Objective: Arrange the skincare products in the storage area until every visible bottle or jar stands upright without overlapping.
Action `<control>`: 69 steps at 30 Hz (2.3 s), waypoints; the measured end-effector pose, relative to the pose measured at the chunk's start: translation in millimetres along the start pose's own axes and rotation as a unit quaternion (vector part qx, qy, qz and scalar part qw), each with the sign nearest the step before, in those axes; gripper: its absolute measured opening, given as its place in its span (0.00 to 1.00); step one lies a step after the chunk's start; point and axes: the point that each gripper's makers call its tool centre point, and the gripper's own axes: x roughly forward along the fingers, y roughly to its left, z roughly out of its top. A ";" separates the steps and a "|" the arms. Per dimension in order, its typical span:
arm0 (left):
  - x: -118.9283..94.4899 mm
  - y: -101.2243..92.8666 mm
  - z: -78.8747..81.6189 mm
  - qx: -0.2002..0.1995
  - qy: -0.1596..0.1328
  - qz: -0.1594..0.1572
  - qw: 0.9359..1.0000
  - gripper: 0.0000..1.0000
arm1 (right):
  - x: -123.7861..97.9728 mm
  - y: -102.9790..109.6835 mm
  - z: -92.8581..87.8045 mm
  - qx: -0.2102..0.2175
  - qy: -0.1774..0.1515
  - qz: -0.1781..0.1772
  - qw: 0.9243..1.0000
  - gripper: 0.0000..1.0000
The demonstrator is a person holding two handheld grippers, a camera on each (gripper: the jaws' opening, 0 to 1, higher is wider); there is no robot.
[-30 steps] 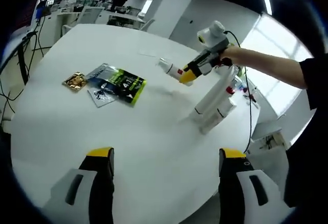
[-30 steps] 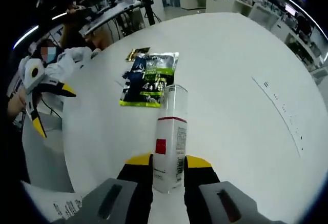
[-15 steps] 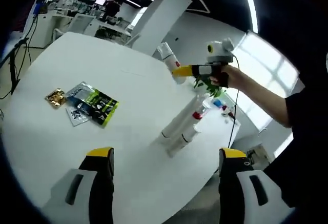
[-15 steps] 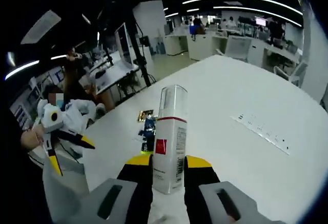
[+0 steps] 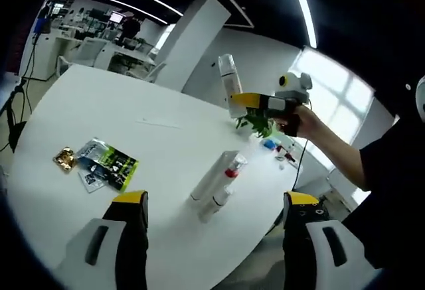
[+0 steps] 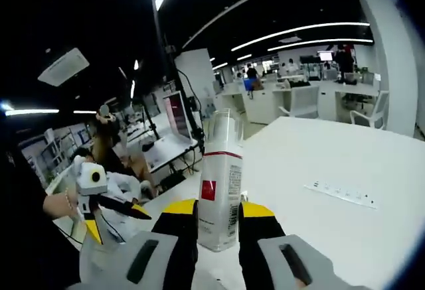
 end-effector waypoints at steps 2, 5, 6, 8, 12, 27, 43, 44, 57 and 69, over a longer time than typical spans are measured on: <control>-2.0 -4.0 2.5 0.006 0.001 -0.002 1.000 0.77 | -4.5 11.6 0.8 0.002 -0.012 0.006 1.000 0.13; -7.7 -10.1 12.3 0.010 -0.012 -0.005 1.000 0.77 | -12.5 29.3 -8.3 -0.004 -0.023 0.001 1.000 0.13; -8.0 -10.6 14.9 0.008 -0.017 -0.009 1.000 0.76 | -13.8 33.1 -11.3 -0.004 -0.024 0.001 1.000 0.13; -10.4 -18.8 23.0 0.004 -0.031 -0.022 0.999 0.75 | -17.0 43.2 -19.3 -0.006 -0.028 0.001 1.000 0.14; -12.9 -43.5 41.8 -0.019 -0.067 -0.064 0.995 0.71 | -22.3 77.4 -36.9 -0.027 -0.041 0.011 0.999 0.14; -2.5 -91.7 40.0 0.027 -0.059 -0.111 0.992 0.45 | -33.4 162.0 -91.7 -0.031 -0.040 0.074 0.996 0.14; -7.7 -103.3 29.5 0.060 -0.057 -0.094 0.992 0.16 | -36.2 184.9 -104.4 -0.050 -0.033 0.085 0.995 0.15; -8.3 -106.1 28.6 0.068 -0.054 -0.095 0.992 0.16 | -37.0 186.5 -105.2 -0.058 -0.032 0.088 0.994 0.15; -22.0 -150.1 15.8 0.274 0.022 -0.202 0.940 0.16 | -55.4 190.3 -108.2 -0.114 -0.008 0.143 0.983 0.24; -10.2 -167.1 -9.3 0.320 0.040 -0.244 0.915 0.16 | -70.9 198.7 -111.8 -0.117 0.001 0.169 0.979 0.19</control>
